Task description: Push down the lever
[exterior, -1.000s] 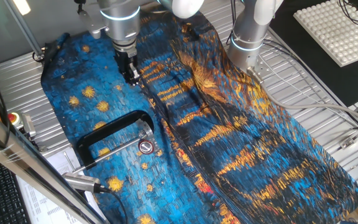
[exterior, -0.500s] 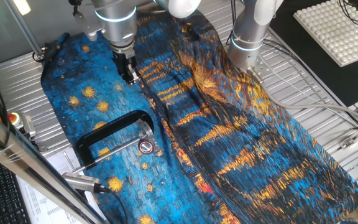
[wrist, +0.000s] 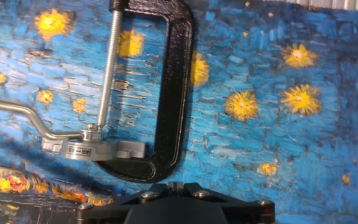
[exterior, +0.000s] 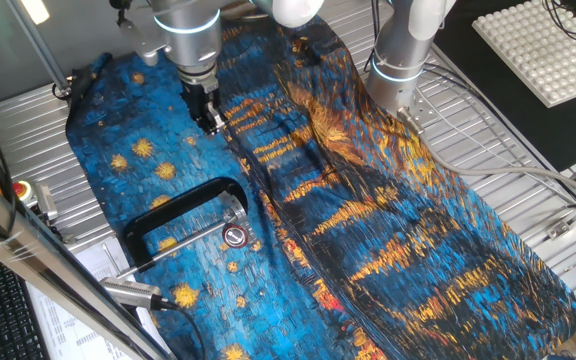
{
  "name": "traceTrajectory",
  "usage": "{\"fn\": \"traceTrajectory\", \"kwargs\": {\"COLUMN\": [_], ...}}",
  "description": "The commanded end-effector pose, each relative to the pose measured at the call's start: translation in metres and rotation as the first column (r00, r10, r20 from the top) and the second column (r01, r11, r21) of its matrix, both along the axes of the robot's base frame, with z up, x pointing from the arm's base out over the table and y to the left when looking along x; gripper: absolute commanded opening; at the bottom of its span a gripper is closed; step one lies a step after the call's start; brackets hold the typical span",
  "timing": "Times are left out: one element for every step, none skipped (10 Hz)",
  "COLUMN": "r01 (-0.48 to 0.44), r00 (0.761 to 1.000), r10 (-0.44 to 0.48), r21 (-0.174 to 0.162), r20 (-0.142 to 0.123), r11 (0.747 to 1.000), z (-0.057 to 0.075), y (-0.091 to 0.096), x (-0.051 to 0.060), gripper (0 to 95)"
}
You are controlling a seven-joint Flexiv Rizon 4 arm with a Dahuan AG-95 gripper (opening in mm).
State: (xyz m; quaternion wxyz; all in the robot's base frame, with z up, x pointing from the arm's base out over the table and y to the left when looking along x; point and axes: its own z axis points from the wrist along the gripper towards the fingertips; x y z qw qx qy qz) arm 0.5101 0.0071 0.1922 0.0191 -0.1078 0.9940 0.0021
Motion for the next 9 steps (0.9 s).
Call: {"fn": "traceTrajectory", "kwargs": {"r01": [-0.035, -0.062, -0.090, -0.144, -0.212, -0.270, -0.337, -0.419, -0.486], "r00": [0.999, 0.998, 0.996, 0.990, 0.977, 0.963, 0.941, 0.908, 0.873], "r10": [0.035, 0.062, 0.090, 0.144, 0.212, 0.270, 0.337, 0.419, 0.487], "r21": [-0.003, -0.005, -0.006, -0.008, -0.008, -0.010, -0.015, -0.022, -0.025], "r20": [0.002, 0.002, 0.001, -0.001, 0.002, 0.002, 0.006, 0.017, 0.023], "r11": [0.999, 0.998, 0.996, 0.990, 0.977, 0.963, 0.941, 0.908, 0.874], "z": [0.002, 0.003, 0.005, 0.008, 0.010, 0.013, 0.016, 0.018, 0.020], "y": [0.002, 0.003, 0.005, 0.009, 0.012, 0.016, 0.020, 0.026, 0.029], "x": [0.000, 0.002, 0.004, 0.005, 0.007, 0.008, 0.010, 0.012, 0.014], "gripper": [0.0, 0.0, 0.0, 0.0, 0.0, 0.0, 0.0, 0.0, 0.0]}}
